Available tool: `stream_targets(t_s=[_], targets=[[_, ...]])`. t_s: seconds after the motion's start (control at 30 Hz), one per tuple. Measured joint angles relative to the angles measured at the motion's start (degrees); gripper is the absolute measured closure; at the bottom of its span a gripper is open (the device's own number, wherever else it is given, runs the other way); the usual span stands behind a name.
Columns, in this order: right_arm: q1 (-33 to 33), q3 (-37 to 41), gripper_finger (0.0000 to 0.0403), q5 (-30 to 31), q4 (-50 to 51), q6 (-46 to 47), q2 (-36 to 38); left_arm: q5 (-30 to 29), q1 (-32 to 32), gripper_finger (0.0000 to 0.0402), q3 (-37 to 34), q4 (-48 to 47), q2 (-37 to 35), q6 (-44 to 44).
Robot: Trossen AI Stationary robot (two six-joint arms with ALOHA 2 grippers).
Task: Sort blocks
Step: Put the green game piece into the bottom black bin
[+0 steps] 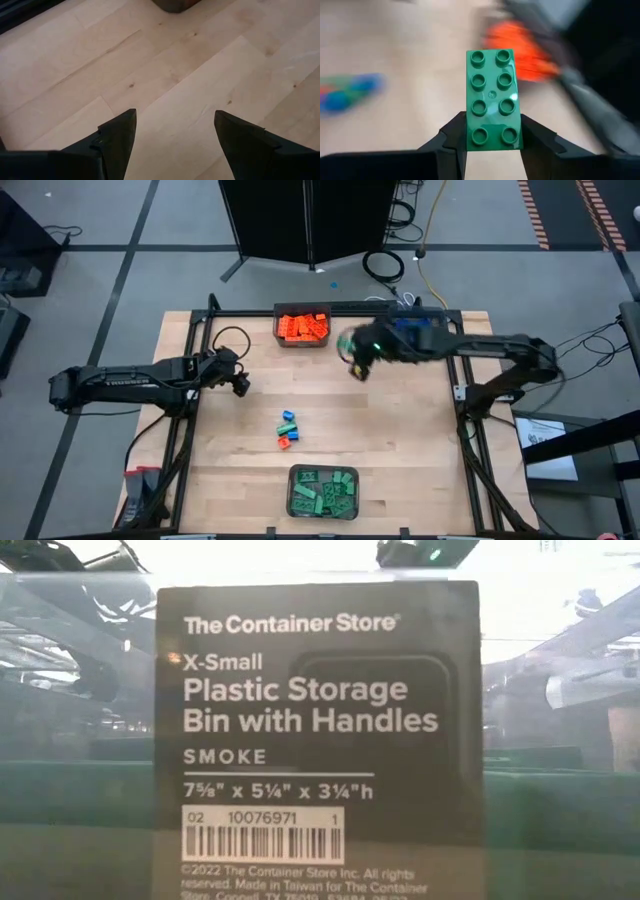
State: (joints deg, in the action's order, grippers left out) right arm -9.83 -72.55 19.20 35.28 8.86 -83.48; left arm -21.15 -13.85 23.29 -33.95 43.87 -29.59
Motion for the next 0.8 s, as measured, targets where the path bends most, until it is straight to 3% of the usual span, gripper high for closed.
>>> stream_targets(t_s=[0.17,0.3,0.57,0.8], targets=[[10.0,11.6,0.0283,-15.1,-12.6,2.4,9.9,0.0,0.0,0.0132,0.0,-0.1,0.1,0.1],[18.3,15.9,0.0283,-24.2,-19.0,4.5,11.6,0.0,0.0,0.0132,0.0,0.0,0.3,0.1],[25.4,16.0,0.0283,-45.6,-21.7,5.3,1.3,-0.4,0.0,0.0132,0.0,0.3,0.4,0.2],[27.4,8.8,0.0283,-52.5,-24.3,2.5,-9.5,-0.4,0.0,0.0132,0.0,0.2,0.4,0.4]])
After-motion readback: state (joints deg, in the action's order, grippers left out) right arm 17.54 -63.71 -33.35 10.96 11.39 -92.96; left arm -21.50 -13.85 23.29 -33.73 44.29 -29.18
